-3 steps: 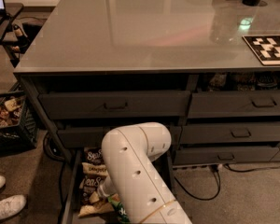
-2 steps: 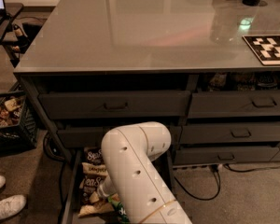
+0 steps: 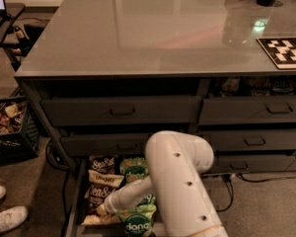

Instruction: Pick brown chip bag from bottom drawer and place on counter

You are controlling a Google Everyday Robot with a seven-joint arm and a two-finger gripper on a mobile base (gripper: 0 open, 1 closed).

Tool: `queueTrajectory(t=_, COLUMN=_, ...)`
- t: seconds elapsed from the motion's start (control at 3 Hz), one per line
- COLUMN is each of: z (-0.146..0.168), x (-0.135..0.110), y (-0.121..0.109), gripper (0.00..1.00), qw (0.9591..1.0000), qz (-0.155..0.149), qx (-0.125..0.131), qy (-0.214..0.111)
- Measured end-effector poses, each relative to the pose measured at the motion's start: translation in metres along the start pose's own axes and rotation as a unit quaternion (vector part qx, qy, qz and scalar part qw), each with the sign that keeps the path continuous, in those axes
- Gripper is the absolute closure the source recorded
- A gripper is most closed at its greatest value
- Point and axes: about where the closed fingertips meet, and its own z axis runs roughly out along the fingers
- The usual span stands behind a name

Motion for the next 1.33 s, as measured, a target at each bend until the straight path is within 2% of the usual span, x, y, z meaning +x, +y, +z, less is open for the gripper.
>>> queueTrajectory(t=0.33, z=-0.016, x=-0.009, y=0.027, gripper=1.00, qw=0.9986, qz=-0.014, qx=-0.039, qy=-0.035)
queueTrajectory(t=0.67, z=-0.016, x=-0.009, y=0.027, gripper=1.00, qw=0.9986, qz=-0.014, qx=-0.039, qy=-0.035)
queueTrajectory(t=1.0, z=-0.028, x=-0.027, y=0.042, gripper=1.00, qw=0.9972, qz=-0.040, qx=-0.041, qy=-0.048)
queueTrajectory(t=1.33, z=-0.055, x=-0.054, y=0.065, gripper=1.00, qw=0.9944, qz=-0.067, qx=-0.041, qy=-0.070)
